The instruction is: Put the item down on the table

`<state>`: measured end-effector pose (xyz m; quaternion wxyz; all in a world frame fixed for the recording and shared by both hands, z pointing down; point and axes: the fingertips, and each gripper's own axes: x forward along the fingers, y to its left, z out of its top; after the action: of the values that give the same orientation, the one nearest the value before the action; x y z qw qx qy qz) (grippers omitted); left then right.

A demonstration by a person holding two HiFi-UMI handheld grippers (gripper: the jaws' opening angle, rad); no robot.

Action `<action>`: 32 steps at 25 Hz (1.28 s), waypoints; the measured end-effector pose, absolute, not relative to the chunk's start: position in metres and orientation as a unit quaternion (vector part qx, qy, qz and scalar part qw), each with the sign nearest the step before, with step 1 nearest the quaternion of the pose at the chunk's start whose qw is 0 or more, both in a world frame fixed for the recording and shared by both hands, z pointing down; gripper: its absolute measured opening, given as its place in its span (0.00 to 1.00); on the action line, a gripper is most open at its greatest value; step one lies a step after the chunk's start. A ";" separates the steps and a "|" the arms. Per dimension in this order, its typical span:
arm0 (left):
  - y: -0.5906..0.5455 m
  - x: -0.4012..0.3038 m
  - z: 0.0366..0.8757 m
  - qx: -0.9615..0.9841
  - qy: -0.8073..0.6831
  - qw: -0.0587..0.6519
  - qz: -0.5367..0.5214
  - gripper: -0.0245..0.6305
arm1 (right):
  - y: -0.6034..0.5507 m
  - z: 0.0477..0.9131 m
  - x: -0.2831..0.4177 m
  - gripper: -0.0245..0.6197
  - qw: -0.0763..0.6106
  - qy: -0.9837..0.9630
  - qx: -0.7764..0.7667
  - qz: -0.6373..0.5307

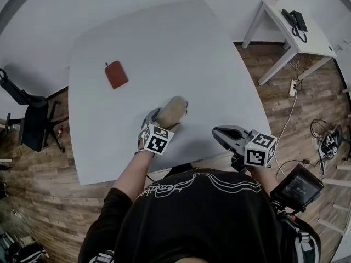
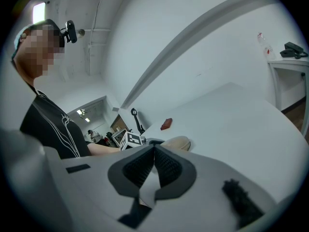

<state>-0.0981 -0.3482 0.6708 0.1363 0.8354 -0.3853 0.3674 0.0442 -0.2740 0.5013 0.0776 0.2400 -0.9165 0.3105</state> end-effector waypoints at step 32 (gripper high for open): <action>-0.205 -0.039 0.462 0.915 -0.331 0.161 0.166 0.23 | -0.202 0.426 0.038 0.05 0.053 -0.957 0.193 0.211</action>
<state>-0.0394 -0.2052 0.4621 0.1607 0.9150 -0.3306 0.1662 0.0381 -0.2023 0.4259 0.0528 0.1925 -0.9569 0.2108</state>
